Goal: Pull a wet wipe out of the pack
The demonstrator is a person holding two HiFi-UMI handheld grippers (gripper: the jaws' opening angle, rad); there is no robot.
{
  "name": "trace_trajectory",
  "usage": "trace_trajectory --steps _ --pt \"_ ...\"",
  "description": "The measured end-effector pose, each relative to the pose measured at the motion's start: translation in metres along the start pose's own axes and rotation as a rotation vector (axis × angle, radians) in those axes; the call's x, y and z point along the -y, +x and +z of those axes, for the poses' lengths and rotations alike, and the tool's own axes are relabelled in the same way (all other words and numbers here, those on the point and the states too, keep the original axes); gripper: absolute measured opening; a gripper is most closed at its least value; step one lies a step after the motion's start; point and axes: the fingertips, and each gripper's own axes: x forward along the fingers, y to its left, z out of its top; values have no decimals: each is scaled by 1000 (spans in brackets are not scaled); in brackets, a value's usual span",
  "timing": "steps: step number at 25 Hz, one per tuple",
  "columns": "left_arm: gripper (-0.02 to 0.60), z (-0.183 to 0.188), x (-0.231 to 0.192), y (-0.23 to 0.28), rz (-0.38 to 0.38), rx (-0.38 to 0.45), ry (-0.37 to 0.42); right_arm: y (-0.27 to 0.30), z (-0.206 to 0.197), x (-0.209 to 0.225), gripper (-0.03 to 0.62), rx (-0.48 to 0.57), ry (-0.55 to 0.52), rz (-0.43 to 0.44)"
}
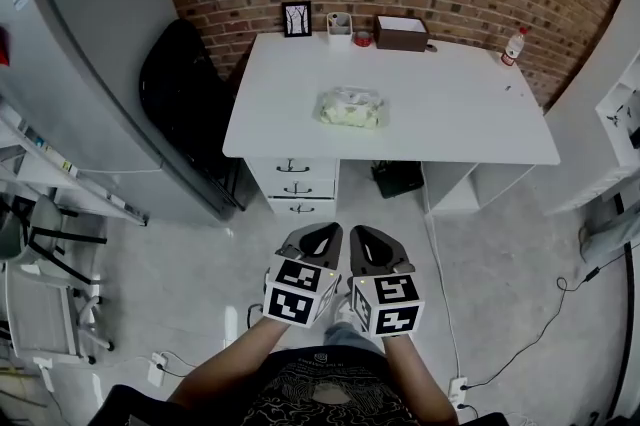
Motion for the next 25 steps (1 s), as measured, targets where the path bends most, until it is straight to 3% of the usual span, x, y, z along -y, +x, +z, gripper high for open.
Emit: trace_trajectory --steps 14,25 --pt "12 30 8 73 66 -23 -5 31 18 74 18 -15 6 77" --pt "12 36 2 96 50 -26 -25 44 19 88 18 -44 -17 88"
